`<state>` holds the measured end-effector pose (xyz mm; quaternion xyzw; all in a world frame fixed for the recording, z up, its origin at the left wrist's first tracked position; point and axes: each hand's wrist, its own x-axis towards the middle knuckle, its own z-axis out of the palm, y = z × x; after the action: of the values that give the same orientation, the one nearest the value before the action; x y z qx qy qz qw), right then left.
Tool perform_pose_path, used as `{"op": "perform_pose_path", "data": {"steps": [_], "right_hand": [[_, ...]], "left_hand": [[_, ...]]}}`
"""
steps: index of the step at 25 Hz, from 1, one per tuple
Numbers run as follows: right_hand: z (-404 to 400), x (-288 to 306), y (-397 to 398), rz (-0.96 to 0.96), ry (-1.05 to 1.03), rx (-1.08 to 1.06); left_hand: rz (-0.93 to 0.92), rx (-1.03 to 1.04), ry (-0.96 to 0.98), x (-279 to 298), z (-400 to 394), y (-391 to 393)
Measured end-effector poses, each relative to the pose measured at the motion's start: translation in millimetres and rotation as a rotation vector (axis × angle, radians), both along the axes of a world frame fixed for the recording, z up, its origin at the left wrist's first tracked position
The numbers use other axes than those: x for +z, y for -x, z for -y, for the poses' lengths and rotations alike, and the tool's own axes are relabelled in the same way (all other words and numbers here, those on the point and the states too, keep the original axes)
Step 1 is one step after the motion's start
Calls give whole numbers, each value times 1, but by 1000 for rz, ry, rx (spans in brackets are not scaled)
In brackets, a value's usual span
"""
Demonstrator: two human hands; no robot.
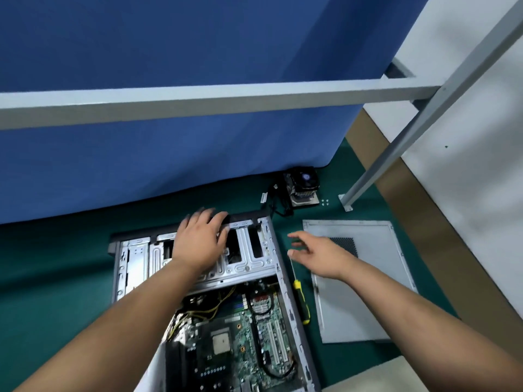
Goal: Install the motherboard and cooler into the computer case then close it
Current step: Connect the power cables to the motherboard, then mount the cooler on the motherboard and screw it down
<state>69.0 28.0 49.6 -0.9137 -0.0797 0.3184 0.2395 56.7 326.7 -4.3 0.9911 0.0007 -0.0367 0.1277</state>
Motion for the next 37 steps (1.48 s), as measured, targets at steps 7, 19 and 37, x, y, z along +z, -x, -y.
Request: {"op": "perform_pose_path", "data": {"steps": [7,19,37], "right_hand": [[17,-27,-137,183,233,-114],[-17,-96,-244,258,304,-458],[-20,40,-23,548,-25,-43]], "left_hand": [[149,192,-80,-47,24,-29],[241,197,-108,-57,23,-31],[-141,227,702,18,36,-3]]}}
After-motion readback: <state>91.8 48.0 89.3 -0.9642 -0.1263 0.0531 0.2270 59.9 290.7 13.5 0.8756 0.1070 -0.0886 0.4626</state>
